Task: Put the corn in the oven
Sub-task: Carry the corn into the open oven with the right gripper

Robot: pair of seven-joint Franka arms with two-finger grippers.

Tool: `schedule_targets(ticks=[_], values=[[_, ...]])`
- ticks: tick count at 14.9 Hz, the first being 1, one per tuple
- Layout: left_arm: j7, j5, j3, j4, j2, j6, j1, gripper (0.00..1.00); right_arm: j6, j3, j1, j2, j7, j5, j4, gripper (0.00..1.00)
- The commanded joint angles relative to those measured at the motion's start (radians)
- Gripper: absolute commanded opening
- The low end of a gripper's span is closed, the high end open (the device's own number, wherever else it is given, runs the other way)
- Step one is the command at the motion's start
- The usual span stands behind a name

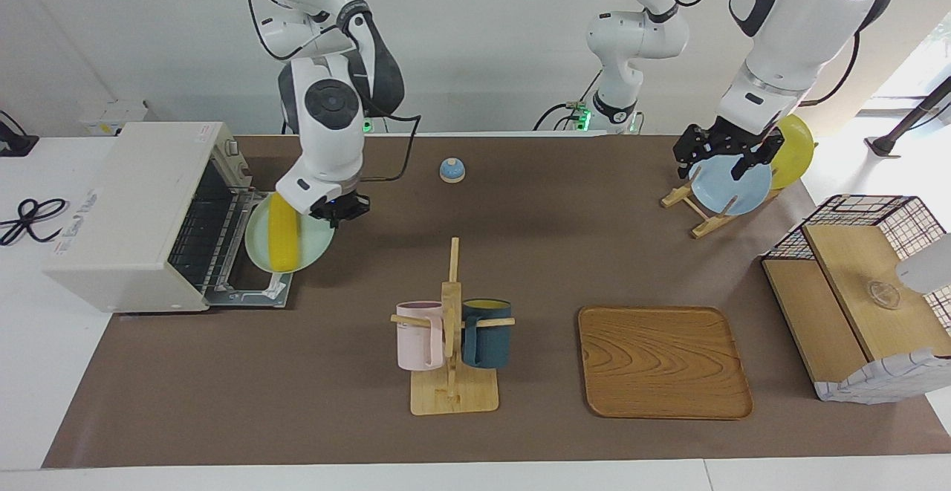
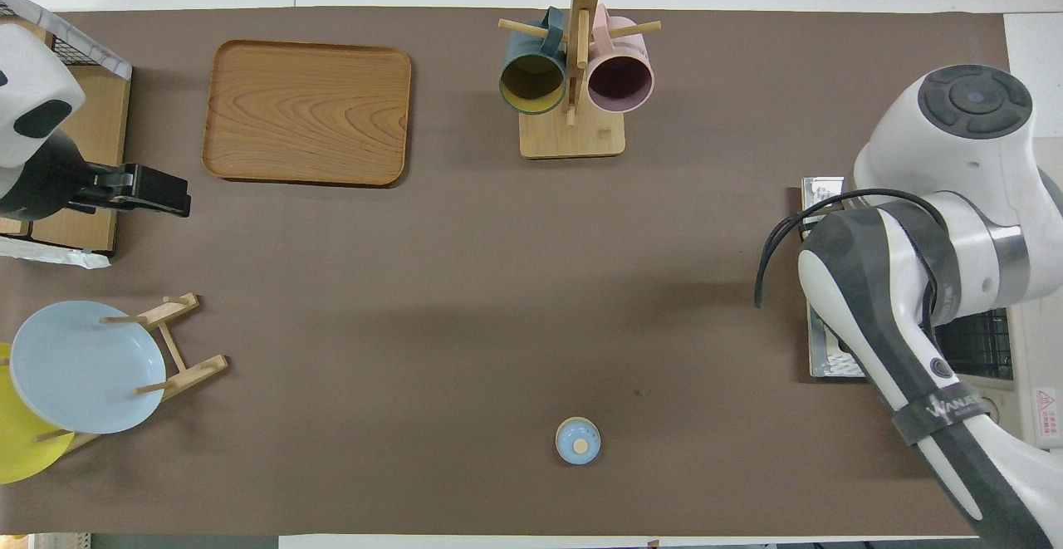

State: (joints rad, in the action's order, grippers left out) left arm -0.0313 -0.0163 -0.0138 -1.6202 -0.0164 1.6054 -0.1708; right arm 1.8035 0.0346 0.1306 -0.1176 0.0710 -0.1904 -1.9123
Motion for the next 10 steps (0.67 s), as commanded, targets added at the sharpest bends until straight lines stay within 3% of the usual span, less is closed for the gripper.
schedule_targets(ticks=[1,10], values=[[0.004,0.022,-0.012,0.02,0.0,-0.042,-0.022,1.0,0.002,-0.015,-0.052,0.033,-0.063,-0.017,-0.042,0.0],[-0.001,0.021,-0.009,0.0,-0.002,-0.028,-0.012,1.0,0.068,-0.015,-0.161,0.067,-0.175,-0.023,-0.148,0.0]])
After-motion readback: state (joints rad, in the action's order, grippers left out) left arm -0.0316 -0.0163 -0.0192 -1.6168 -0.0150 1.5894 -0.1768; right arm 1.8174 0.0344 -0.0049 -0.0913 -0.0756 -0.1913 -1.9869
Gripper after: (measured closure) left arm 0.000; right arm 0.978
